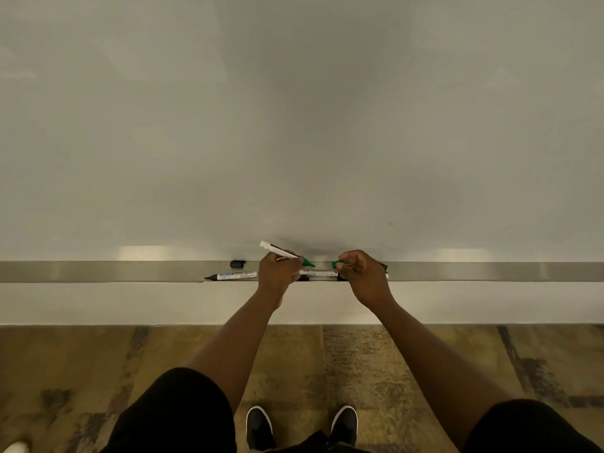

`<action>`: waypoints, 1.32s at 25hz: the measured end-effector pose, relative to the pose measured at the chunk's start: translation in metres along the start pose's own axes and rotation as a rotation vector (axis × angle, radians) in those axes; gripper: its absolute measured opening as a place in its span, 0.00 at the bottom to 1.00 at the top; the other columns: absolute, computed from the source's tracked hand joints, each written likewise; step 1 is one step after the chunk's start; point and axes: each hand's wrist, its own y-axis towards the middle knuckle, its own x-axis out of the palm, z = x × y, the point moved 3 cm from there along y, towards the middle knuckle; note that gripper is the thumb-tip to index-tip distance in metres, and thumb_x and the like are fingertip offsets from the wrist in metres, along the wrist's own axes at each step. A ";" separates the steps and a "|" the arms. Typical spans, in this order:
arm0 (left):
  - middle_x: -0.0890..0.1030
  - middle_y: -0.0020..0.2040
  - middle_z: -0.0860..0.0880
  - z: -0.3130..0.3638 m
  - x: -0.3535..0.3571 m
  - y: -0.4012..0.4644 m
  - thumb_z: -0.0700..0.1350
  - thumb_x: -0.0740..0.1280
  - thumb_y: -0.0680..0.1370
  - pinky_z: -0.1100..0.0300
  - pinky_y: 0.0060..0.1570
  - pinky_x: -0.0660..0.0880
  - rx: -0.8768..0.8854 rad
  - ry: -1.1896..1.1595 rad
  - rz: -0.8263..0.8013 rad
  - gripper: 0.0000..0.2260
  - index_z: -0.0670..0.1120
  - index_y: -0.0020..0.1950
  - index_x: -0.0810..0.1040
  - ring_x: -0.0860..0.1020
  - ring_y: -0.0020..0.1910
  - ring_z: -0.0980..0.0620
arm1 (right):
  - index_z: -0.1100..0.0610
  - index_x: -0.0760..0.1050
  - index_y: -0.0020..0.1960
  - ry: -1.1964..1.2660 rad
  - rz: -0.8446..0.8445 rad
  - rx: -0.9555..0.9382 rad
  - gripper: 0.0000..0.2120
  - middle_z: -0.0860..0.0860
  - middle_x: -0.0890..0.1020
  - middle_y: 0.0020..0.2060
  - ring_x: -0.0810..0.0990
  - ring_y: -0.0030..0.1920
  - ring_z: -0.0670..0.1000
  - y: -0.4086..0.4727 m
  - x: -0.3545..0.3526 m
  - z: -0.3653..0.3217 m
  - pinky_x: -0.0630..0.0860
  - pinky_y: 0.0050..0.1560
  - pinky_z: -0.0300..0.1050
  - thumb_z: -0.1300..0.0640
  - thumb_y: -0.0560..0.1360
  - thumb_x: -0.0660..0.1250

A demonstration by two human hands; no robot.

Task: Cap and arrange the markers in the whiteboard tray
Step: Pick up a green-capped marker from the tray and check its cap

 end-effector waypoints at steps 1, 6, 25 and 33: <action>0.82 0.47 0.37 -0.001 0.001 -0.002 0.34 0.71 0.72 0.52 0.47 0.78 -0.053 -0.049 -0.009 0.07 0.41 0.48 0.77 0.81 0.45 0.41 | 0.55 0.78 0.50 0.003 -0.008 -0.003 0.05 0.50 0.84 0.43 0.84 0.46 0.54 -0.001 0.001 -0.001 0.82 0.46 0.40 0.62 0.75 0.70; 0.86 0.40 0.46 -0.003 0.004 -0.011 0.36 0.70 0.74 0.57 0.43 0.79 -0.144 -0.162 -0.022 0.06 0.44 0.46 0.76 0.85 0.41 0.49 | 0.58 0.80 0.51 -0.058 -0.028 -0.033 0.07 0.51 0.85 0.46 0.84 0.47 0.47 -0.011 0.007 -0.008 0.78 0.46 0.31 0.62 0.73 0.71; 0.83 0.49 0.38 0.005 -0.003 -0.021 0.37 0.70 0.75 0.53 0.41 0.81 -0.185 -0.219 0.047 0.11 0.41 0.55 0.74 0.85 0.40 0.46 | 0.57 0.81 0.53 -0.158 0.032 -0.153 0.08 0.52 0.85 0.45 0.83 0.44 0.48 -0.020 0.010 -0.029 0.80 0.47 0.39 0.59 0.74 0.71; 0.80 0.33 0.46 0.010 -0.010 -0.023 0.42 0.67 0.77 0.61 0.29 0.73 -0.151 0.279 -0.210 0.07 0.40 0.49 0.81 0.79 0.28 0.52 | 0.55 0.82 0.46 -0.095 0.065 -0.145 0.05 0.48 0.83 0.32 0.82 0.33 0.37 -0.010 0.005 -0.038 0.74 0.36 0.25 0.59 0.77 0.67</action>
